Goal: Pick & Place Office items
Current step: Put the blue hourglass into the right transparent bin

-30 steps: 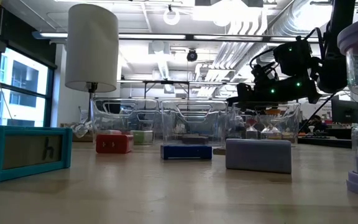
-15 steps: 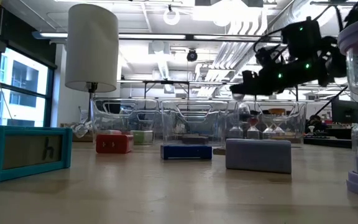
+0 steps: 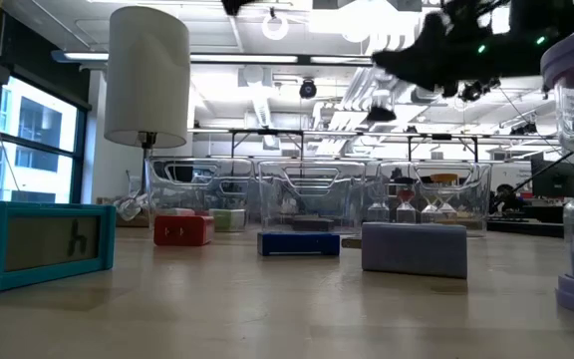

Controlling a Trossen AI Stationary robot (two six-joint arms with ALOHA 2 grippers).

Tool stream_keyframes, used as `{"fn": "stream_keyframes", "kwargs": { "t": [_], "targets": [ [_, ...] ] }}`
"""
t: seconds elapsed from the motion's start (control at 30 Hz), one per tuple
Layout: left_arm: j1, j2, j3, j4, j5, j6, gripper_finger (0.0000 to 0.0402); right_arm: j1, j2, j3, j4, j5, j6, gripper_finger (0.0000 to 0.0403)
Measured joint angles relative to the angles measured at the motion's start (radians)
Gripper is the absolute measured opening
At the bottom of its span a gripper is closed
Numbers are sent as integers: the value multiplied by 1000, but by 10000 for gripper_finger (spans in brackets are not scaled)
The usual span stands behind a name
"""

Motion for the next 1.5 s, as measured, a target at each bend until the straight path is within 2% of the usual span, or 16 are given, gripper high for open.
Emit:
{"fn": "stream_keyframes", "kwargs": {
  "t": [0.17, 0.3, 0.37, 0.6, 0.87, 0.93, 1.03, 1.13, 1.3, 1.37, 1.5],
  "targets": [
    [20, -1, -238, 426, 75, -105, 283, 151, -34, 38, -13, 38, -69, 143],
    [26, 13, -397, 761, 84, -183, 283, 261, -30, 96, -52, 95, -140, 143],
    [16, 44, -454, 869, 81, -229, 283, 303, -28, 122, -68, 112, -164, 143],
    [-17, 241, -477, 1147, 63, -345, 283, 387, -20, 171, -83, 115, -196, 143],
    [-69, 401, -477, 1551, 63, -335, 283, 421, -20, 172, -75, 151, -187, 143],
    [-82, 408, -477, 1599, 54, -333, 283, 427, -20, 172, -75, 164, -187, 143],
    [-104, 410, -477, 1599, -27, -310, 283, 428, -20, 172, -72, 167, -185, 143],
    [-125, 410, -477, 1571, -121, -180, 283, 428, -20, 172, -45, 165, -183, 143],
    [-165, 410, -477, 1513, -257, 389, 275, 428, -20, 172, 11, 163, -110, 143],
    [-187, 410, -477, 1487, -284, 559, 271, 427, -20, 172, 25, 163, -68, 143],
    [-227, 410, -477, 1487, -295, 731, 267, 414, -21, 172, 34, 165, 17, 143]
  ]
}}
